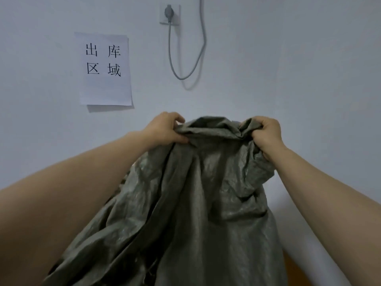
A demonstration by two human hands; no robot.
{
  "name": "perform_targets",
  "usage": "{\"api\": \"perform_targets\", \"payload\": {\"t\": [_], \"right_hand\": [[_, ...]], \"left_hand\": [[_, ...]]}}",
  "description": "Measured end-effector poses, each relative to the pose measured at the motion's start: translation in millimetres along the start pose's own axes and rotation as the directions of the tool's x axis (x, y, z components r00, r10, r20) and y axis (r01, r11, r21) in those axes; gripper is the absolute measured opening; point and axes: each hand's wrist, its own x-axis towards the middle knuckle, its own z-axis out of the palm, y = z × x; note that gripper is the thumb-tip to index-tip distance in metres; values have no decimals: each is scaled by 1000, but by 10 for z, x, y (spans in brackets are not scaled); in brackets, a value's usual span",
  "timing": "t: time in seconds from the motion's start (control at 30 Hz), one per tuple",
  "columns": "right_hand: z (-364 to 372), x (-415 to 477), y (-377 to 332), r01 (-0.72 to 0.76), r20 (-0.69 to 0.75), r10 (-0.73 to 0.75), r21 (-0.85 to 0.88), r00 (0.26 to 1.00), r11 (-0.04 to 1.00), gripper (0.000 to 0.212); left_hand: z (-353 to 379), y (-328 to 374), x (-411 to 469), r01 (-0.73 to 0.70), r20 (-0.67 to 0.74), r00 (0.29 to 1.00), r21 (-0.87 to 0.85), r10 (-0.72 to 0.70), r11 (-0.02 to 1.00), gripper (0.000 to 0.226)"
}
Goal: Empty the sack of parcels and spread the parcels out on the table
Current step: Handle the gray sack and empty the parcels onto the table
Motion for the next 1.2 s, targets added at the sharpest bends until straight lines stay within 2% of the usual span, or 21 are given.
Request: {"api": "perform_targets", "payload": {"t": [0.1,0.2,0.27,0.33,0.37,0.43,0.47,0.53,0.57,0.63,0.7,0.73,0.8,0.83,0.87,0.9,0.93,1.0,1.07,1.13,1.2], "right_hand": [[2,-99,280,-79,35,81,-65,996,995,43],[37,-195,237,-122,98,122,-7,988,992,44],[52,-246,128,-184,248,149,125,957,975,49],[71,-313,28,-286,502,138,230,854,930,68],[92,-346,2,-272,599,103,198,794,942,80],[175,-389,-20,-54,712,59,-29,700,998,115],[237,-438,-30,68,735,74,-161,674,985,130],[378,-544,-16,238,728,97,-342,679,909,149],[447,-587,0,267,711,92,-376,697,887,152],[587,-623,69,265,685,75,-378,725,887,150],[675,-661,74,244,658,50,-347,751,906,139],[700,-668,76,250,646,33,-341,763,906,122],[709,-672,99,279,592,-35,-327,805,903,75],[686,-667,124,270,559,-54,-313,828,911,61],[644,-652,164,243,526,-58,-290,849,926,54],[597,-630,207,209,499,-53,-262,865,942,51],[549,-611,239,181,476,-52,-228,878,957,48],[447,-594,284,128,445,-47,-155,895,980,41],[369,-622,284,62,462,-30,-54,887,997,36],[321,-652,277,17,522,-41,50,852,999,31],[291,-679,256,21,577,-68,88,814,996,31]], "left_hand": [[218,-81,-205,-25,63,997,-127,33,992,38],[349,-45,-261,-62,45,997,-97,66,993,27],[397,30,-252,-61,56,996,-71,65,996,27],[433,122,-259,-63,72,995,-81,69,995,29],[447,164,-265,-78,74,994,-92,85,993,28],[484,244,-270,-109,76,990,-95,117,989,24],[499,285,-275,-115,78,990,-81,121,990,20],[527,343,-283,-118,81,989,-65,123,991,13],[534,353,-288,-115,80,990,-68,120,991,13],[532,346,-324,-91,95,990,-97,101,991,15],[529,300,-375,-47,117,991,-166,67,985,18],[520,278,-410,-22,124,991,-219,50,975,18],[478,237,-496,16,140,989,-362,38,932,24],[447,201,-541,28,165,985,-414,45,910,39],[421,134,-586,33,213,975,-403,59,915,64],[394,38,-645,34,295,954,-304,60,952,94],[371,-82,-716,28,392,920,-128,24,991,120],[348,-354,-880,-22,499,860,251,-110,968,147],[399,-614,-1008,3,508,830,410,-232,912,156],[476,-767,-1054,63,492,820,431,-293,900,155],[536,-806,-1034,58,455,843,451,-285,891,151]]}}
